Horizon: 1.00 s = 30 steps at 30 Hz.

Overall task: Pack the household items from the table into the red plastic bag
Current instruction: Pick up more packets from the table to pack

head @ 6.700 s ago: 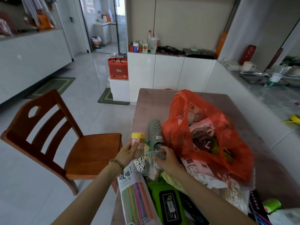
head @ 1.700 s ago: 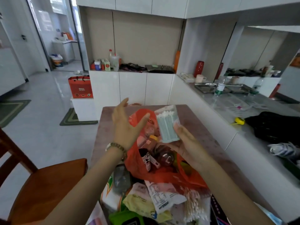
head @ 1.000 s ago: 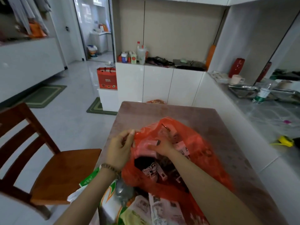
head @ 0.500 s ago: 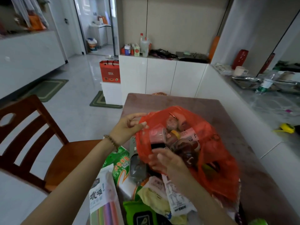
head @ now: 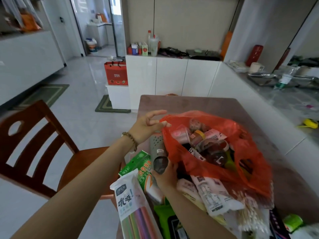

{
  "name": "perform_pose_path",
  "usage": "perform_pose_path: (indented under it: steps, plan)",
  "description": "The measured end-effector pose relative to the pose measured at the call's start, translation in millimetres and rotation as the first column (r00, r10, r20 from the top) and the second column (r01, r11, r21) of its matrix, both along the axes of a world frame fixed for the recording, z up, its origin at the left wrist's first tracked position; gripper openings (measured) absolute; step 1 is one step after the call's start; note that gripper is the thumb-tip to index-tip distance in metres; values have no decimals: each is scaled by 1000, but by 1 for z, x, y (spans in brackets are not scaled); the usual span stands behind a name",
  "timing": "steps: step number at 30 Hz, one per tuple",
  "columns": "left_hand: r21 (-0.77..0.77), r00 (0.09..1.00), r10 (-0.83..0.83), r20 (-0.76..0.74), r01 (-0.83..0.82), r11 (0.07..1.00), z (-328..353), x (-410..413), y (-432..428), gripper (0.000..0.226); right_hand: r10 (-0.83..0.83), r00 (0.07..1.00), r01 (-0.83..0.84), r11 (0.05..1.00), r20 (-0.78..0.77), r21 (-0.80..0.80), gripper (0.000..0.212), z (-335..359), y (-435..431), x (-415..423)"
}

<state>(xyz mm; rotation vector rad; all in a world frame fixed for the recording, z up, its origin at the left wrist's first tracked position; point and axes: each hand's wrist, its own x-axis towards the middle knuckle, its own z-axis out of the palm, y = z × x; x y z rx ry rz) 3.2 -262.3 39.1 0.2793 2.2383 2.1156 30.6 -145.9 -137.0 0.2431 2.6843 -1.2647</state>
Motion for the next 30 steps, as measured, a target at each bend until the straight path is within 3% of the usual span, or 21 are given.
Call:
perform_pose_path:
  steps: [3, 6, 12, 16, 19, 25, 30]
  plan:
    - [22, 1000, -20, 2, 20, 1000, 0, -3, 0, 35, -93, 995, 92, 995, 39, 39, 93, -7, -11, -1]
    - [34, 1000, -13, 9, 13, 999, 0, -4, -3, 36, -108, 990, 113, 992, 93, -52, 94, -4, -9, -4]
    - [21, 1000, -17, -9, 17, 1000, 3, -4, 5, 22, 76, 997, -71, 938, 0, -338, 83, 31, 28, 25]
    - [24, 1000, -6, -17, 6, 1000, 11, -2, 15, 29, 185, 983, -163, 856, -5, -491, 70, 72, 85, 52]
    - [0, 999, 33, -21, -33, 999, 16, -2, 24, 22, 272, 962, -256, 863, -26, -436, 65, 107, 143, 70]
    - [-58, 991, 121, -53, -124, 991, 24, -9, 39, 23, 282, 958, -285, 898, -58, -336, 84, 161, 257, 88]
    - [-84, 988, 150, -41, -153, 985, 27, -15, 61, 33, 261, 965, -230, 864, 7, -447, 85, 179, 319, 91]
